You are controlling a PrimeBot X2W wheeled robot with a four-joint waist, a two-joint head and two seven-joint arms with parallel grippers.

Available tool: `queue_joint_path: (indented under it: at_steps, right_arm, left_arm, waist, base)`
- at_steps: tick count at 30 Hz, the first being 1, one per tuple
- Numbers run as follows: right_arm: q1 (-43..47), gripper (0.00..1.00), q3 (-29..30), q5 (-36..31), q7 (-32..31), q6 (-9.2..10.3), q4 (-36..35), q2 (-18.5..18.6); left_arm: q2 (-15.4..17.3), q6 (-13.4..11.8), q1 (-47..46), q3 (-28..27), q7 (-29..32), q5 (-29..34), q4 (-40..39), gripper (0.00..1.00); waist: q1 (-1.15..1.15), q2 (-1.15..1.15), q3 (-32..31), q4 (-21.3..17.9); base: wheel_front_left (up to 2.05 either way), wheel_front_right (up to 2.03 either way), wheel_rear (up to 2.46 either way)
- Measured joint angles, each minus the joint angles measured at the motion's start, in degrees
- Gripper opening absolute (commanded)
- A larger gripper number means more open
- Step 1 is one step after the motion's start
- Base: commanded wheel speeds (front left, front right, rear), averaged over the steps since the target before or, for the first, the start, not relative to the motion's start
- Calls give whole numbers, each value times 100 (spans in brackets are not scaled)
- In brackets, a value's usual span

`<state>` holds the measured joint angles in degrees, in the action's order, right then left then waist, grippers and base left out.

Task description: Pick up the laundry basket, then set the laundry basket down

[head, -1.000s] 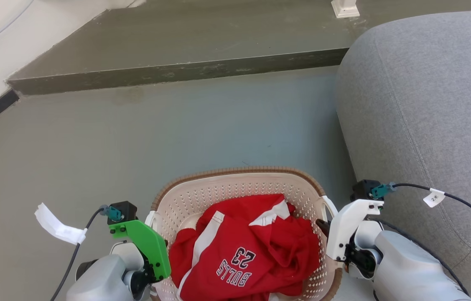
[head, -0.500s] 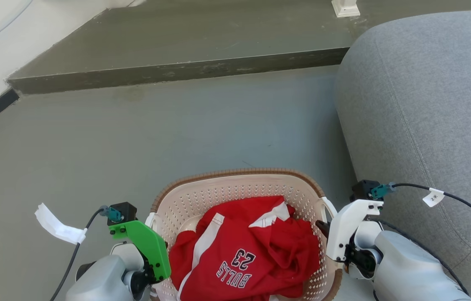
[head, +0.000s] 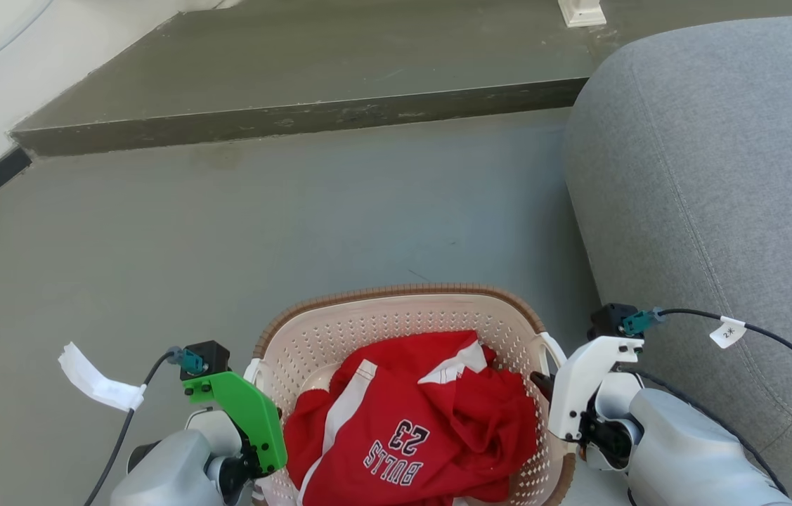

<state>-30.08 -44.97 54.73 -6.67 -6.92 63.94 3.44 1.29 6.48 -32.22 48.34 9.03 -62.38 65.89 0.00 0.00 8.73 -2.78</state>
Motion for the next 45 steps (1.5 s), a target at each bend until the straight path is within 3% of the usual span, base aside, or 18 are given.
queue_joint_path:
  at_steps: [23, 45]
  right_arm:
    - [-182, 0, -177, 102, 32, 3, 0, 15]
    - [-917, 0, -200, 140, 380, 2, -156, 193]
  left_arm:
    - [15, -49, -22, 92, -116, -147, -11, 0]
    - [32, -52, -678, 149, -794, -140, -194, 0]
  waist:
    - [0, 0, 174, -48]
    - [0, 0, 1157, -146]
  base:
    - [0, 0, 0]
    - [0, 0, 0]
